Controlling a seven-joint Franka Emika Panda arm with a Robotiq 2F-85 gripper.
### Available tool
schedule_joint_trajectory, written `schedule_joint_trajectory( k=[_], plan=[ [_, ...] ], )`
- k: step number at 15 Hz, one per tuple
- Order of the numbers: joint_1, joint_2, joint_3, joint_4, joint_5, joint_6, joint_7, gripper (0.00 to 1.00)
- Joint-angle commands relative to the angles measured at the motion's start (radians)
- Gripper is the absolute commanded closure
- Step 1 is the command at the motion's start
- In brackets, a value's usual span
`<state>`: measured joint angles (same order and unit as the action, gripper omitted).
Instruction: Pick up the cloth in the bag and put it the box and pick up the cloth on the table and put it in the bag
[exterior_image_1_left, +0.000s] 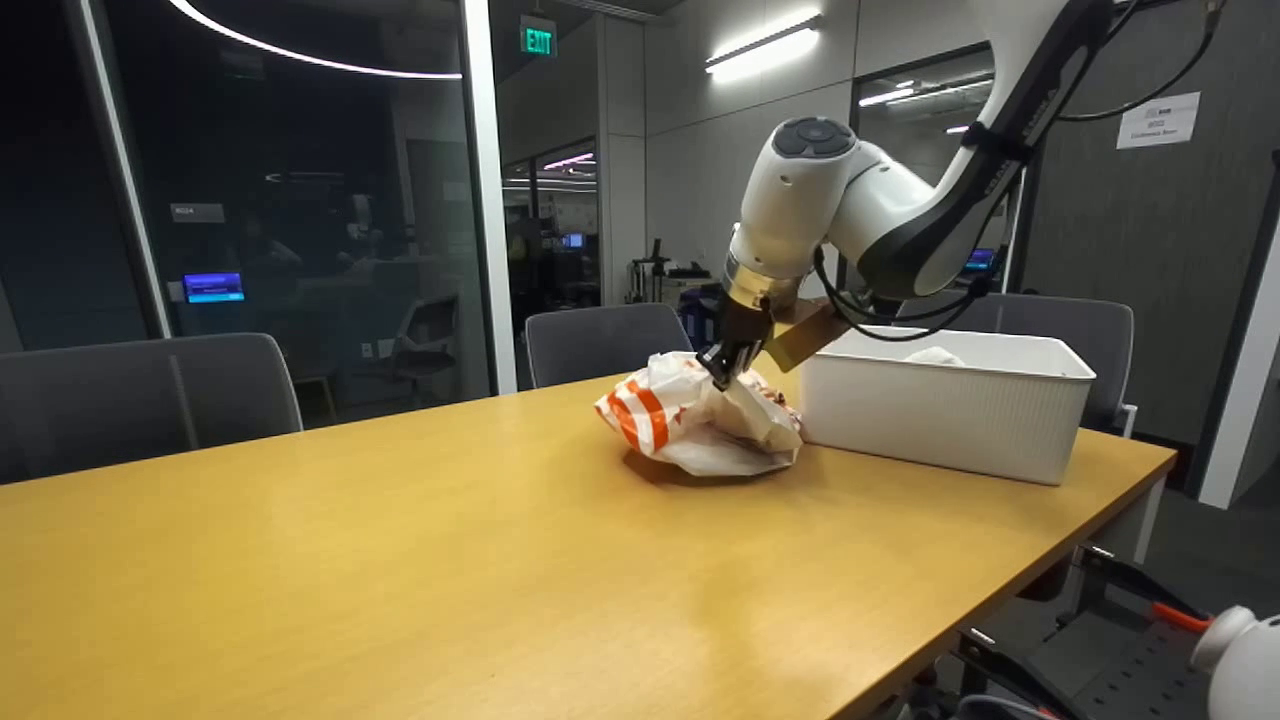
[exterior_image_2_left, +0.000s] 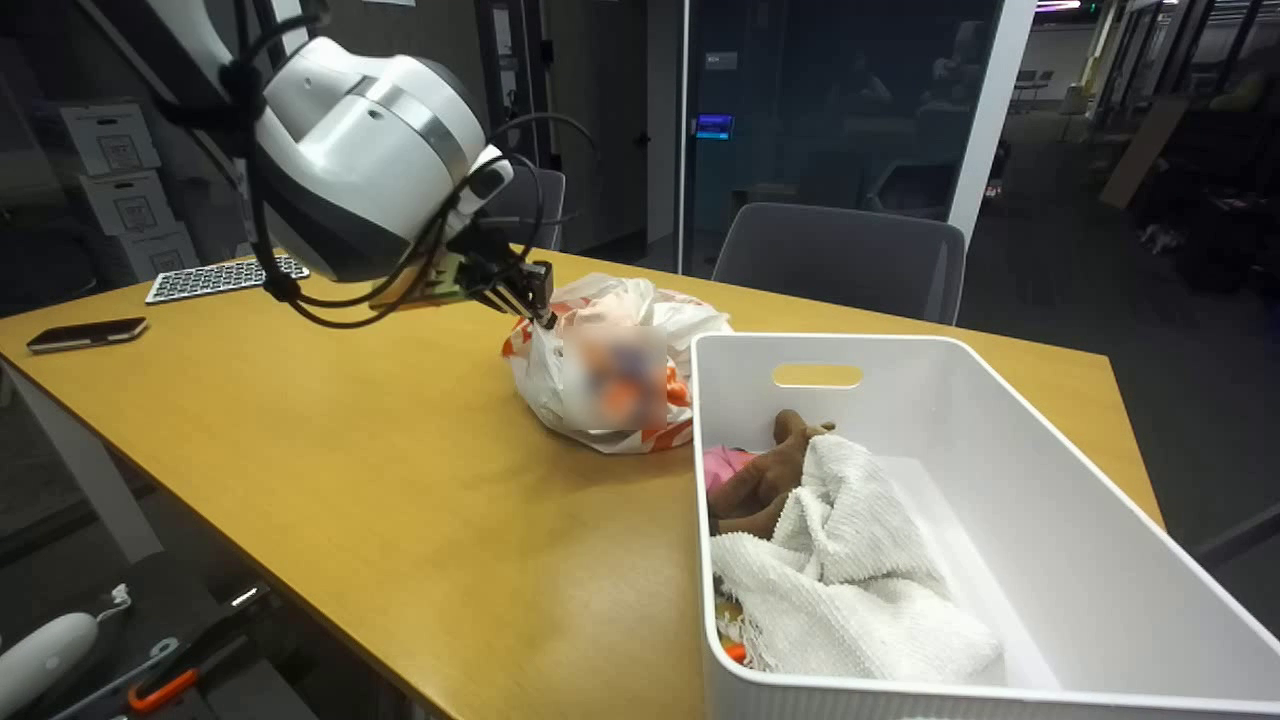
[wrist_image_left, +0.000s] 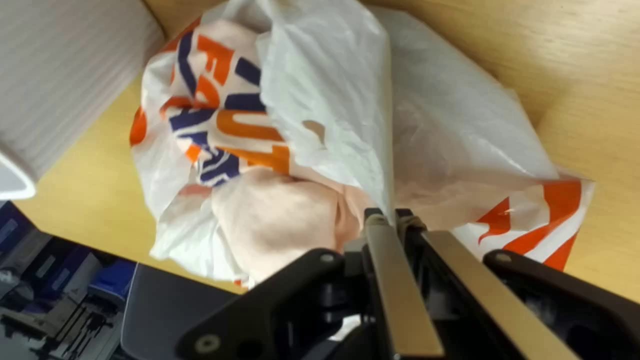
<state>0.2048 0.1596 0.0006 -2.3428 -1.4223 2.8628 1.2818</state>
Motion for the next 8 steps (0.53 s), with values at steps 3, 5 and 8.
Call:
schedule_joint_trajectory(
  k=[3, 5, 8],
  plan=[
    [0.046, -0.251, 0.044, -0.075, 0.016, -0.122, -0.009, 0.99],
    [0.055, -0.289, 0.057, -0.073, 0.036, -0.146, -0.026, 0.99],
    [0.065, -0.287, 0.062, -0.093, 0.127, -0.147, -0.093, 0.98]
  ],
)
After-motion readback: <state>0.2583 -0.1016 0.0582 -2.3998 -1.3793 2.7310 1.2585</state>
